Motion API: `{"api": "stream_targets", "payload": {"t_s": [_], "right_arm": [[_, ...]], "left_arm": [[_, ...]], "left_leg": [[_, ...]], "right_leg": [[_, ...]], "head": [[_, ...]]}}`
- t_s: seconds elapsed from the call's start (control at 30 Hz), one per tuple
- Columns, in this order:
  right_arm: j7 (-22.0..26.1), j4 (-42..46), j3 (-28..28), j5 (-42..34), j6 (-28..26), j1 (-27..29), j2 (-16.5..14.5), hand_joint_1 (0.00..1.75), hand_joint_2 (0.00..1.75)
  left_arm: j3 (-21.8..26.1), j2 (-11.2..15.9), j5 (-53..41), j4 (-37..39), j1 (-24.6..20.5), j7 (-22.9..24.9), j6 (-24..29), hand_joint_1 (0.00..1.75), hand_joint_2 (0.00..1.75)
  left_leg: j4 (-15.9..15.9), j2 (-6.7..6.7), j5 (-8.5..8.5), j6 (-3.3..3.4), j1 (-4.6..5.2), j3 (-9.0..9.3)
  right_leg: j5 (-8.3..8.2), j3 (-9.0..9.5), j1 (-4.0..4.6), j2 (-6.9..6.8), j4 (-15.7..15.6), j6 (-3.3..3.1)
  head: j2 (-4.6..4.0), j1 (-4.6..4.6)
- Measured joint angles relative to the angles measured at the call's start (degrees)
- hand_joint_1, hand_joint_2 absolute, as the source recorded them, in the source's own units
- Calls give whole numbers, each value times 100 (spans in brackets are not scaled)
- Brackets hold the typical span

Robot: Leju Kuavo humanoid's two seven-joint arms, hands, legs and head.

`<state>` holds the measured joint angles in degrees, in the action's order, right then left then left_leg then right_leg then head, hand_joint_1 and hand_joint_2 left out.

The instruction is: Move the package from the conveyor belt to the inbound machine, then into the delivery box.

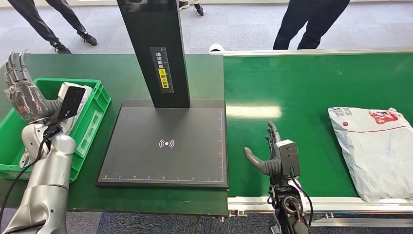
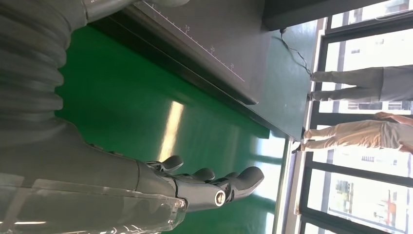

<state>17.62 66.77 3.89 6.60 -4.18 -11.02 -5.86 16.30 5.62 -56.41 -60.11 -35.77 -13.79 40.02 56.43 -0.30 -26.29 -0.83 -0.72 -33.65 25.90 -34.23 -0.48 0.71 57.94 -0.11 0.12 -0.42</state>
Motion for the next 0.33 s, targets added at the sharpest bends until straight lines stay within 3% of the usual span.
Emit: {"api": "stream_targets", "payload": {"t_s": [0.13, 0.33], "right_arm": [[7, 0, -16, 1, 1, 1, 0, 0, 175], [42, 3, -26, 18, -1, 8, 0, 0, 175]], "left_arm": [[45, -45, 22, -98, 18, -94, 0, 0, 175], [141, -181, 597, -271, 30, -820, 0, 0, 175]], "left_leg": [[0, 0, 0, 0, 1, 0], [0, -1, 0, 0, 1, 0]], "right_leg": [[0, 0, -1, 0, 0, 0], [0, 0, -1, 0, -1, 0]], "head": [[0, 0], [0, 1]]}}
